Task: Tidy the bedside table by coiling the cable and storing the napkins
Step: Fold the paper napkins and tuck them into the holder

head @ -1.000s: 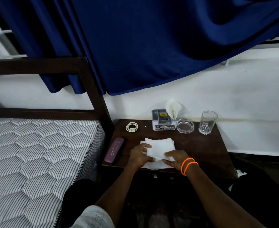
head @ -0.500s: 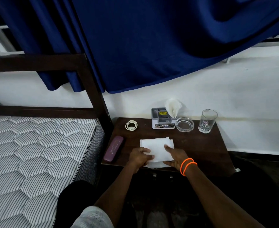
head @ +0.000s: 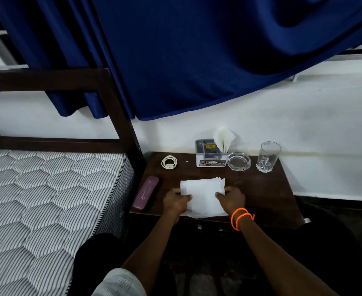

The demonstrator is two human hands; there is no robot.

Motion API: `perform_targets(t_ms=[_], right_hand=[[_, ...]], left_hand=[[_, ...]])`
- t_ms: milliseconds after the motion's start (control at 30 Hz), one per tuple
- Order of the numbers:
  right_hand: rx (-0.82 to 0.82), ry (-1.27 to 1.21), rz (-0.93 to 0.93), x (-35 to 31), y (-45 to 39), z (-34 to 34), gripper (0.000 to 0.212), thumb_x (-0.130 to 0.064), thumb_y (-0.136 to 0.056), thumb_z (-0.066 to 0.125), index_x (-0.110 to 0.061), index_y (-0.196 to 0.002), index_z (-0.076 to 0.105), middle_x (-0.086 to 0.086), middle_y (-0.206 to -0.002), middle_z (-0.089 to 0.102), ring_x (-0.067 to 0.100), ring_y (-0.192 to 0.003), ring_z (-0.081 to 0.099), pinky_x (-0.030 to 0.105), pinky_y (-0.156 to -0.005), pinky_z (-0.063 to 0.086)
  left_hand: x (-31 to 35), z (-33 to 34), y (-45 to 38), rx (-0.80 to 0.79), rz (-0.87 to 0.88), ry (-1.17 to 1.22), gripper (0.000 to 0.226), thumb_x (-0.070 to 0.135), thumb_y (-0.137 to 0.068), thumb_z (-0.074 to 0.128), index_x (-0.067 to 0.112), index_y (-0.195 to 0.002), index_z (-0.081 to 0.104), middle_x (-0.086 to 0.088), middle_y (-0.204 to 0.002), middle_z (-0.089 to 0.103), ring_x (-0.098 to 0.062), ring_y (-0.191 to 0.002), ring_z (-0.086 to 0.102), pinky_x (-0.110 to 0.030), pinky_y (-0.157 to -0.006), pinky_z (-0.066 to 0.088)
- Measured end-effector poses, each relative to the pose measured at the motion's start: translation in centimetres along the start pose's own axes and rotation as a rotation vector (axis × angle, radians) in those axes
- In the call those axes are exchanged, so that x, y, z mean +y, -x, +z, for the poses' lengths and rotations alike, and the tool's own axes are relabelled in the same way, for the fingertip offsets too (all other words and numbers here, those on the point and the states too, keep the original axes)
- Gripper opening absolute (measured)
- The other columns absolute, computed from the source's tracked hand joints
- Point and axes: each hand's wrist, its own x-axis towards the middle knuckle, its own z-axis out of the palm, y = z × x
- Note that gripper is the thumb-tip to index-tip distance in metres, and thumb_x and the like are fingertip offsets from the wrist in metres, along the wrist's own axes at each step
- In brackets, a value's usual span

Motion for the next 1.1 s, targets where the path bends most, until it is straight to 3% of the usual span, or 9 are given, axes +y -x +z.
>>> perform_targets(t_ms=[67, 200, 333, 500, 600, 733, 833, 967, 1100], right_hand=[[0.082, 0.105, -0.059, 0.0, 0.1, 0.2, 0.029, -0.025, -0.085, 0.072, -0.003, -0.104, 0.069, 0.019, -0.112, 0.069, 0.037, -0.109, 0.063, 0.033, -0.088, 0.048], [0.113, 0.266, -0.019, -0.4, 0.4, 0.6, 0.057, -0.034, -0.088, 0.068, -0.001, -0.132, 0.051, 0.023, -0.135, 0.052, 0.041, -0.127, 0.048, 0.043, -0.107, 0.04], [0.014, 0.249, -0.03, -1.4, 0.1, 1.3, 0.06, -0.031, -0.088, 0.068, -0.001, -0.136, 0.047, 0.022, -0.139, 0.05, 0.04, -0.131, 0.047, 0.041, -0.109, 0.039], [-0.105, 0.209, -0.057, -2.3, -0.4, 1.7, 0.054, -0.028, -0.082, 0.077, 0.0, -0.125, 0.061, 0.021, -0.129, 0.061, 0.035, -0.123, 0.057, 0.035, -0.1, 0.046], [-0.161, 0.263, -0.069, -2.0, -0.6, 1.7, 0.053, -0.029, -0.076, 0.081, -0.002, -0.118, 0.065, 0.018, -0.124, 0.065, 0.032, -0.117, 0.06, 0.034, -0.096, 0.049], [-0.177, 0.227, -0.086, -1.4, -1.0, 1.7, 0.058, -0.025, -0.075, 0.084, -0.003, -0.124, 0.064, 0.017, -0.125, 0.063, 0.03, -0.117, 0.06, 0.032, -0.098, 0.046], [-0.071, 0.141, -0.124, -1.2, -1.2, 1.3, 0.046, -0.023, -0.078, 0.082, -0.004, -0.118, 0.069, 0.015, -0.118, 0.069, 0.031, -0.113, 0.064, 0.031, -0.095, 0.048], [0.178, -0.069, -0.083, -1.2, -1.1, 0.0, 0.037, -0.027, -0.083, 0.078, -0.01, -0.114, 0.069, 0.014, -0.115, 0.069, 0.033, -0.113, 0.063, 0.045, -0.098, 0.05], [-0.108, -0.479, -0.068, -1.5, -1.3, -1.2, 0.034, -0.023, -0.083, 0.081, -0.004, -0.11, 0.07, 0.013, -0.11, 0.074, 0.027, -0.099, 0.071, 0.043, -0.089, 0.058]], left_hand=[[-0.4, -0.5, -0.1, 0.102, 0.047, -0.209, 0.046, 0.022, -0.08, 0.077, 0.011, -0.123, 0.066, -0.011, -0.124, 0.069, -0.029, -0.112, 0.067, -0.033, -0.093, 0.054], [-0.9, -1.1, -0.4, 0.126, 0.077, -0.315, 0.057, 0.023, -0.082, 0.072, 0.01, -0.135, 0.058, -0.014, -0.134, 0.063, -0.032, -0.125, 0.06, -0.033, -0.103, 0.047], [-0.3, -0.8, -0.7, 0.016, -0.008, -0.138, 0.073, 0.023, -0.076, 0.084, 0.003, -0.139, 0.052, -0.014, -0.134, 0.06, -0.032, -0.12, 0.062, -0.04, -0.101, 0.053], [1.0, 0.0, -1.0, -0.114, -0.166, 0.214, 0.047, 0.017, -0.079, 0.082, 0.0, -0.12, 0.067, -0.019, -0.112, 0.072, -0.03, -0.091, 0.071, -0.038, -0.073, 0.061], [1.3, 0.0, -1.4, -0.142, -0.171, 0.113, 0.051, 0.022, -0.08, 0.083, 0.001, -0.123, 0.067, -0.016, -0.117, 0.071, -0.03, -0.097, 0.069, -0.039, -0.081, 0.06], [1.0, -0.2, -1.6, -0.112, -0.029, -0.295, 0.049, 0.025, -0.081, 0.08, 0.007, -0.125, 0.068, -0.012, -0.126, 0.069, -0.028, -0.112, 0.067, -0.03, -0.086, 0.055], [1.2, -0.2, -1.7, -0.081, 0.08, -0.4, 0.04, 0.028, -0.086, 0.076, 0.006, -0.119, 0.071, -0.013, -0.124, 0.07, -0.029, -0.114, 0.067, -0.032, -0.092, 0.054], [2.3, -0.8, -2.2, -0.073, 0.137, -0.157, 0.032, 0.023, -0.088, 0.075, 0.002, -0.113, 0.072, -0.015, -0.116, 0.072, -0.03, -0.105, 0.068, -0.041, -0.091, 0.058], [3.8, -1.6, -2.2, -0.208, 0.251, 0.076, 0.01, 0.012, -0.093, 0.071, 0.011, -0.102, 0.074, -0.016, -0.114, 0.075, -0.022, -0.093, 0.072, -0.037, -0.078, 0.061]])
